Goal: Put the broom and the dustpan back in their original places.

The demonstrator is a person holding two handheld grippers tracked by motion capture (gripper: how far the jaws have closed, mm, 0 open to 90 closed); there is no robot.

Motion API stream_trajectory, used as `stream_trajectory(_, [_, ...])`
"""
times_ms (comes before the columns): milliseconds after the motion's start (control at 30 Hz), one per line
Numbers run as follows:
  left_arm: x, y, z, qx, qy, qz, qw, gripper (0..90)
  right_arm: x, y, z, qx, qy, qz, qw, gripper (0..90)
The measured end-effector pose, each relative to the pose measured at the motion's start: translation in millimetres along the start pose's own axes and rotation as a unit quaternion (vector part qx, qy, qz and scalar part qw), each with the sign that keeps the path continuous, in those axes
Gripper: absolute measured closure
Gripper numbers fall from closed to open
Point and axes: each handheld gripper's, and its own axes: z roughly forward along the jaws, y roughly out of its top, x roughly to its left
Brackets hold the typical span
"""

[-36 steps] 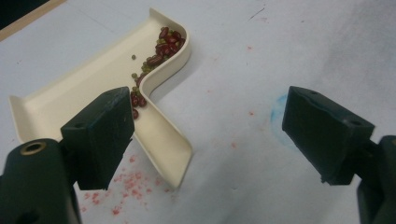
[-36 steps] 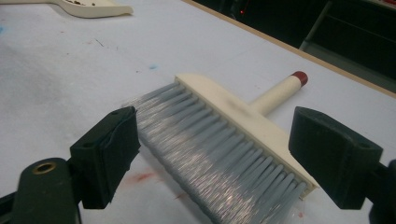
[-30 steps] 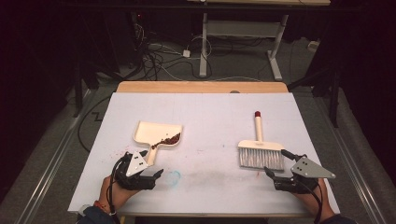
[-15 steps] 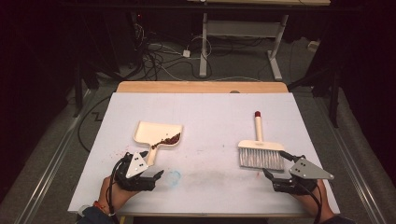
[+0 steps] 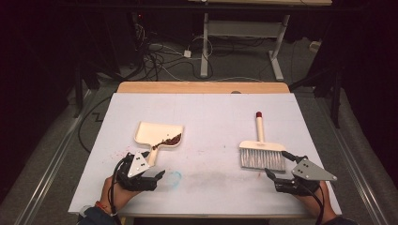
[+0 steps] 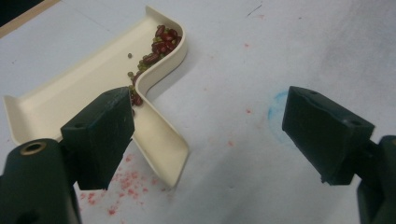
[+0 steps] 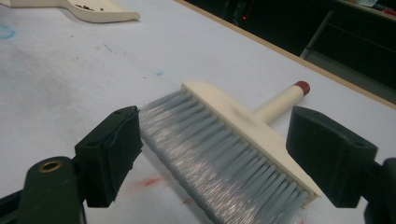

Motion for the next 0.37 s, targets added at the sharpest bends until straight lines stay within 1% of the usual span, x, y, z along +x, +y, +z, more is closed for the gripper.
stream_trajectory(133, [-1.3,0.3,-0.7,-0.001,0.000,0.001,1.0000,16.7,-0.2,0.1,1.8,0.000,0.002,0.000,1.0000,18.6])
stream_trajectory(233, [-1.6,0.5,-1.0,0.000,-0.001,-0.002,1.0000,16.7,-0.1,-0.9,4.0,0.006,0.006,0.001,1.0000,18.3])
stream_trajectory(267, [-1.2,0.8,-0.6,-0.002,0.002,0.004,1.0000,16.7,-0.1,-1.1,4.5,0.008,0.006,0.001,0.9999,18.3])
stream_trajectory(367, [-1.9,1.2,1.0,0.001,0.005,0.006,1.0000,16.7,-0.3,-1.7,5.3,0.010,0.006,0.004,0.9999,18.3])
